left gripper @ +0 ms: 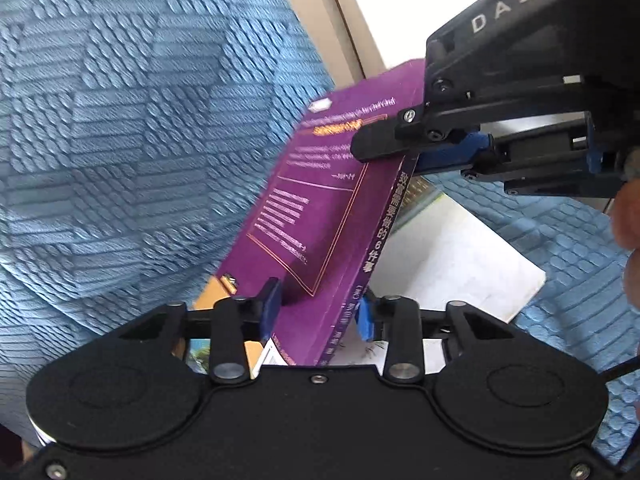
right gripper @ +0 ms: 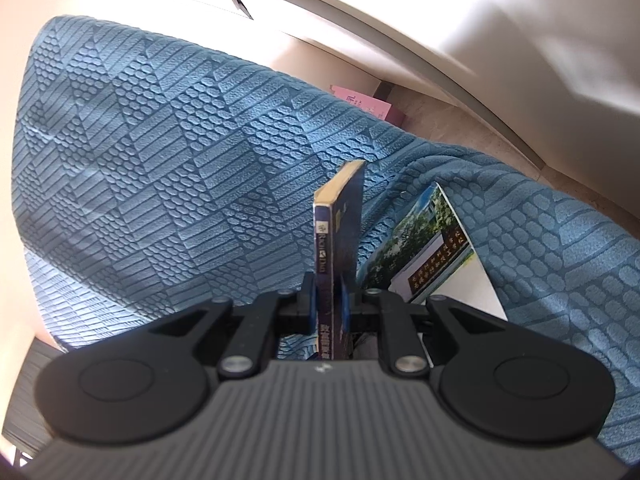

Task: Organize objects
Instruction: 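Bring the left gripper to the purple book's spine while the right gripper holds it, then close the left gripper on the purple book's spine while the right gripper opens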

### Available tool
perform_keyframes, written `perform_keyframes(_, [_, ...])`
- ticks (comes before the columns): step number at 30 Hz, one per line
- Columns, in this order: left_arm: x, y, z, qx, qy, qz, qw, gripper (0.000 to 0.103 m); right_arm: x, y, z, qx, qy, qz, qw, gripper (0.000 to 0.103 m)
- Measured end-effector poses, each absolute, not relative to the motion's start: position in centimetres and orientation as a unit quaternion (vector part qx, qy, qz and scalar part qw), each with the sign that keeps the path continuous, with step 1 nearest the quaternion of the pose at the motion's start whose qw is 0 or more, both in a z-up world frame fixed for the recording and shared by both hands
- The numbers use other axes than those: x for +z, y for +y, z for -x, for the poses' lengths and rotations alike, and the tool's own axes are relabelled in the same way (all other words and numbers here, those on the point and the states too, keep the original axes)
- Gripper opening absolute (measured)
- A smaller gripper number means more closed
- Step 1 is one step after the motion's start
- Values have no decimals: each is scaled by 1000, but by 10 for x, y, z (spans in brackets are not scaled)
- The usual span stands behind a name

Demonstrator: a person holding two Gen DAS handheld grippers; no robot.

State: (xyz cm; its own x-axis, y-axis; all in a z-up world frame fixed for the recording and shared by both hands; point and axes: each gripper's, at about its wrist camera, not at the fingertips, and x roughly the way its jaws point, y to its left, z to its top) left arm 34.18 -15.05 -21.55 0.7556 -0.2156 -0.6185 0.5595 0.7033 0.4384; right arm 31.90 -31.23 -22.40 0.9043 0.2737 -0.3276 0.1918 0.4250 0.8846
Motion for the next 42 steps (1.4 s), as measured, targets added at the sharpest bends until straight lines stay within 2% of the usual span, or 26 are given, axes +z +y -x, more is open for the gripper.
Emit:
perform_keyframes(3, [-207, -147, -338, -208, 245, -313, 893, 25, -224, -311, -319, 29, 206, -545, 812, 20])
perform_keyframes(6, [-189, -138, -345, -216, 248, -277, 903, 24, -223, -309, -317, 29, 197, -557, 806, 28])
perform_keyframes(9, [-176, -131, -357, -225, 272, -249, 902, 24, -223, -308, -316, 36, 181, -573, 799, 29])
perform_keyframes(11, [-168, -125, -366, -225, 288, -219, 905, 23, -221, -308, -313, 38, 167, -580, 796, 36])
perform_keyframes(13, [-160, -117, -374, -222, 302, -187, 908, 22, -223, -309, -308, 38, 152, -598, 786, 49])
perform_keyframes(16, [-147, -103, -380, -222, 314, -146, 911, 20, -228, -314, -301, 34, 123, -629, 767, 58])
perform_keyframes(25, [-105, -61, -405, -244, 377, -22, 893, 8, -242, -301, -317, 29, 172, -625, 761, 58])
perform_keyframes(28, [-98, -42, -417, -250, 414, 50, 874, 7, -247, -294, -321, 35, 186, -630, 753, 58])
perform_keyframes(34, [-94, -24, -416, -243, 432, 91, 864, 7, -256, -271, -330, 44, 252, -616, 745, 58])
perform_keyframes(39, [-87, -15, -411, -248, 442, 121, 853, 7, -262, -256, -325, 60, 266, -629, 729, 58])
perform_keyframes(41, [-85, -13, -410, -251, 442, 129, 851, 7, -266, -256, -320, 62, 266, -652, 708, 60])
perform_keyframes(42, [-84, -12, -409, -254, 442, 133, 850, 7, -268, -255, -317, 67, 257, -671, 692, 65])
